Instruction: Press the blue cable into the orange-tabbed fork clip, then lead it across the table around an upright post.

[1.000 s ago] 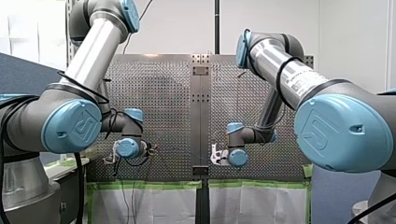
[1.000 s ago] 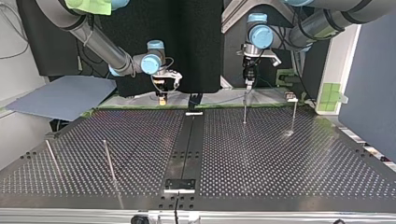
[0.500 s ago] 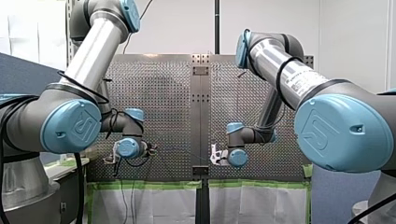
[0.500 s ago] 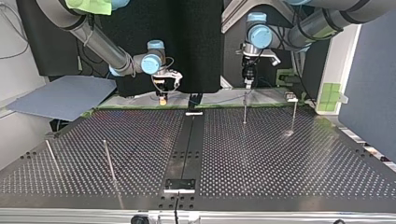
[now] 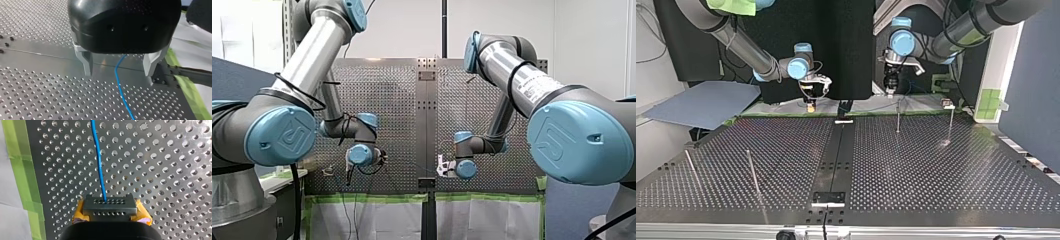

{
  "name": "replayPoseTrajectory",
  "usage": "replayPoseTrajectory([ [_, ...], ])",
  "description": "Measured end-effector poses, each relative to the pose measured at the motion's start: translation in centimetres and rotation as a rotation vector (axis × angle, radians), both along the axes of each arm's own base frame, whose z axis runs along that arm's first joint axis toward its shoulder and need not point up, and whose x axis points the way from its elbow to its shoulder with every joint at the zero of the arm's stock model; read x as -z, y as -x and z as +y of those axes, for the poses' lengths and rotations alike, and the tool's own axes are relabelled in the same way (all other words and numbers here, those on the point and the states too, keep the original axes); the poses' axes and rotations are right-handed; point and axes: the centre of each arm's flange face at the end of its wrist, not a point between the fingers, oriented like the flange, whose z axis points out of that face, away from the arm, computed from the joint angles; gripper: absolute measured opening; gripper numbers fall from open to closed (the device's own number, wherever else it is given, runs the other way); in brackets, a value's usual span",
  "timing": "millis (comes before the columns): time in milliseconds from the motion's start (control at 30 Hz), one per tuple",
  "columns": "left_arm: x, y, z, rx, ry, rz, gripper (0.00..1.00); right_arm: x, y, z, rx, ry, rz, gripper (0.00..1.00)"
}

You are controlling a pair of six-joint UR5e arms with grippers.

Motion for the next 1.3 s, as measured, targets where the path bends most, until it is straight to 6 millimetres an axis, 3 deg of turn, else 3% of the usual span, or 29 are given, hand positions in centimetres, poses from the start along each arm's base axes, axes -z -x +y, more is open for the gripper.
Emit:
replayPoseTrajectory([
  [200,-1.0,-0.9,-2.0,-0.014,0.027,-0.015,1.00,0.0,0.0,0.0,0.000,-0.002,0.001,0.00],
  [433,-1.8,-2.5,-2.3,-0.042,0.043,-0.030,1.00,0.0,0.0,0.1,-0.001,-0.002,0.001,0.00],
  [967,2.8,-5.5,-2.9,-0.102,0.008,0.028,1.00,0.0,0.0,0.1,-0.002,-0.002,0.002,0.00],
  [1300,2.5,-7.4,-3.2,-0.123,0.009,0.015,1.00,0.0,0.0,0.1,-0.003,0.000,0.003,0.00],
])
